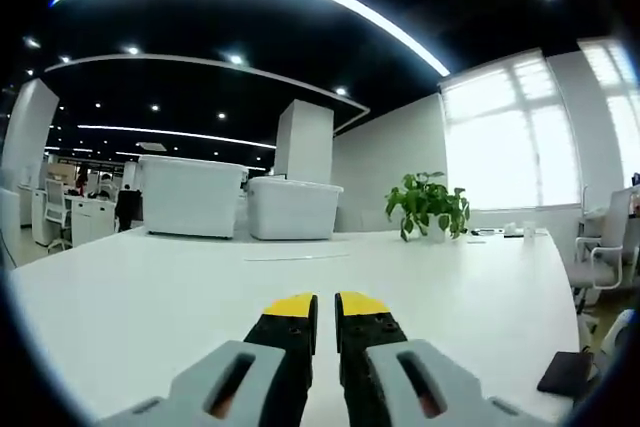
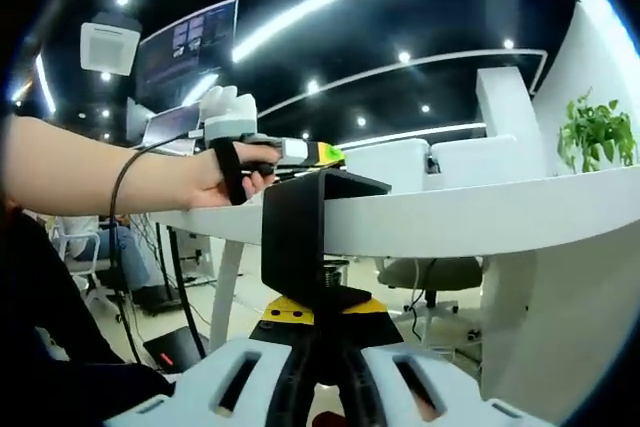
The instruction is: Clamp the fixed fixture on the desktop, loosen the retaining clip, secure it to the edge of the desk, and tighten the retaining clip.
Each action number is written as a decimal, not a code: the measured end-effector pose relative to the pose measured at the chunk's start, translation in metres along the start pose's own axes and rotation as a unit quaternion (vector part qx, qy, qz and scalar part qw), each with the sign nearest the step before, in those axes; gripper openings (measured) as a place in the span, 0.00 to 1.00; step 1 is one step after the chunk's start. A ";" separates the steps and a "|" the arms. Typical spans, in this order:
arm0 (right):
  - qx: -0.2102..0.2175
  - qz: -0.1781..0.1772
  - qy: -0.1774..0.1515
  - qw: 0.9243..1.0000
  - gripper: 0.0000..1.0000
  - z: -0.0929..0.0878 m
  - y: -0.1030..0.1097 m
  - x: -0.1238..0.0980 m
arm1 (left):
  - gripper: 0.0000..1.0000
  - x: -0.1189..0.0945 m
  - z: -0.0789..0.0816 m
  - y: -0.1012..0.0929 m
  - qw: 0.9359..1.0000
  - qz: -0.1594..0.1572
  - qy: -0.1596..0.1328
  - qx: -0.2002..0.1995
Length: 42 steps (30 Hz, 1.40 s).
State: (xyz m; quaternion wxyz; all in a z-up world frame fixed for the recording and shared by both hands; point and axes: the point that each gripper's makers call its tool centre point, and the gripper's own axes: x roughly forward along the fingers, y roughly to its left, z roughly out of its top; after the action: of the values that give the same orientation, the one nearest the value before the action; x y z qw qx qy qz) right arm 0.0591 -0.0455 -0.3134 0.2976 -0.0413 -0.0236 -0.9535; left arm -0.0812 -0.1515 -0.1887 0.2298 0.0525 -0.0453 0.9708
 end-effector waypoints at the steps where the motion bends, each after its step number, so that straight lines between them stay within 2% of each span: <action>1: 0.000 -0.001 0.001 1.000 0.03 -0.001 0.000 0.001 | 0.09 0.000 0.000 0.000 1.000 0.000 0.000 0.000; 14: -0.026 -0.005 0.003 1.000 0.03 -0.004 -0.006 0.006 | 0.09 0.000 0.002 0.000 1.000 -0.004 -0.005 -0.002; 25: -0.014 0.015 0.008 1.000 0.03 -0.006 -0.003 0.015 | 0.09 0.002 0.001 0.001 1.000 -0.003 -0.002 0.000; 34: -0.022 0.062 0.017 0.998 0.03 -0.011 0.024 0.032 | 0.09 0.003 -0.001 -0.001 1.000 -0.006 0.001 0.006; 37: -0.025 0.068 0.017 0.997 0.03 -0.011 0.029 0.035 | 0.09 0.003 -0.001 -0.003 1.000 -0.009 0.000 0.007; 42: -0.023 0.069 0.016 0.997 0.03 -0.012 0.035 0.036 | 0.09 0.001 0.006 -0.016 0.999 -0.039 -0.017 -0.004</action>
State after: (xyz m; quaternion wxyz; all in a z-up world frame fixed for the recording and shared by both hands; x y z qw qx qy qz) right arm 0.0487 -0.0953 -0.3212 0.3616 -0.0338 0.0059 -0.9317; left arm -0.0742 -0.1375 -0.1816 0.2672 0.0696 -0.0513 0.9597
